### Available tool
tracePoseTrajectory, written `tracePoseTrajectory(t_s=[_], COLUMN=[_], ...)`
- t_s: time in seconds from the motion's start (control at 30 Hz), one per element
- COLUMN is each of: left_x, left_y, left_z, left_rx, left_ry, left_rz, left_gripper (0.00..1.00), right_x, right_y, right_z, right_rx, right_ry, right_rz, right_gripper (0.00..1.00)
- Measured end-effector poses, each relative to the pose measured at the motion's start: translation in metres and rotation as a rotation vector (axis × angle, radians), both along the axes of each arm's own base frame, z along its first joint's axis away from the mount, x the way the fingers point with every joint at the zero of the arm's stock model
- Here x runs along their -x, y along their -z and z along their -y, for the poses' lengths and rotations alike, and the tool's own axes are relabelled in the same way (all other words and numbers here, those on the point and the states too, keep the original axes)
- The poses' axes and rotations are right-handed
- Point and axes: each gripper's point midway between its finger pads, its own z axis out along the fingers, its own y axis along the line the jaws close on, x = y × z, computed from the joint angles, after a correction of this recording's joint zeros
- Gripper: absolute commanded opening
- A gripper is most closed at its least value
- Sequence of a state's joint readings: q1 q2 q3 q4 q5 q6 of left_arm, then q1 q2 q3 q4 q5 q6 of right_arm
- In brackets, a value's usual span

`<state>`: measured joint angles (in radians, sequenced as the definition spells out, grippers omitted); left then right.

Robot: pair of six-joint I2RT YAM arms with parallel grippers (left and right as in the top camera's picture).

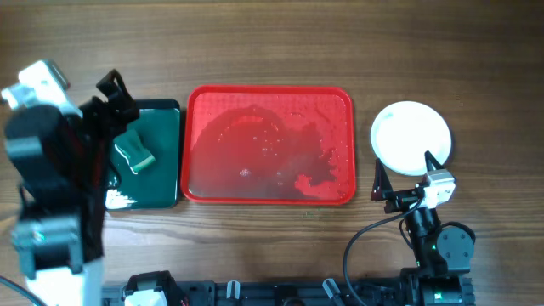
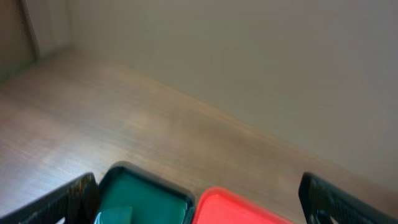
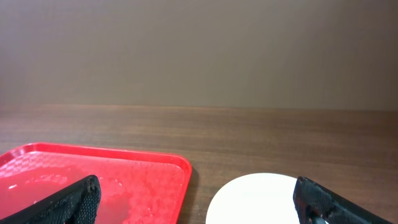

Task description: Clean dirty plates on tray and stack at the side

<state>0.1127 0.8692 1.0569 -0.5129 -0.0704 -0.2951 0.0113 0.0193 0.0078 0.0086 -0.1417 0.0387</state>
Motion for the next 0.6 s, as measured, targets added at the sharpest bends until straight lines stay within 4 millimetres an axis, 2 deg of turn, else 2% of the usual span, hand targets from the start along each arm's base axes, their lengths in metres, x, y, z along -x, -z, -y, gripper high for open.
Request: tracePoseTrajectory(t_s=[0.07,0.2,0.23,0.33,0.4,0.6], left_x=[0.018,0.036,0.043,0.052,0.054,0.061], left_y=[0.043,0.086,0.112,0.148,0.164,0.186], left_z=[0.008,0.020,0.026,0.035,0.040,0.042], left_rx=[0.010,-0.007,-0.008,-0.006,-0.003,0.001], left_ry=[0.031,0.081,0.101,0.137,0.154,0.160], left_rz=[0.024,0.230,0.258,0.280,0.274,0.235], left_gripper=[1.00,1.00,1.00,1.00,1.00,1.00], right_x=[0.000,0.000,0.000,0.000,0.000,0.000], right_y=[0.000,0.000,0.000,0.000,0.000,0.000], right_z=[0.000,0.000,0.000,0.000,0.000,0.000], right_rx=[0.000,0.000,0.000,0.000,0.000,0.000], right_ry=[0.000,0.000,0.000,0.000,0.000,0.000], right_rz=[0.001,0.001,0.001,0.001,0.001,0.001], right_gripper=[0.99,1.00,1.00,1.00,1.00,1.00])
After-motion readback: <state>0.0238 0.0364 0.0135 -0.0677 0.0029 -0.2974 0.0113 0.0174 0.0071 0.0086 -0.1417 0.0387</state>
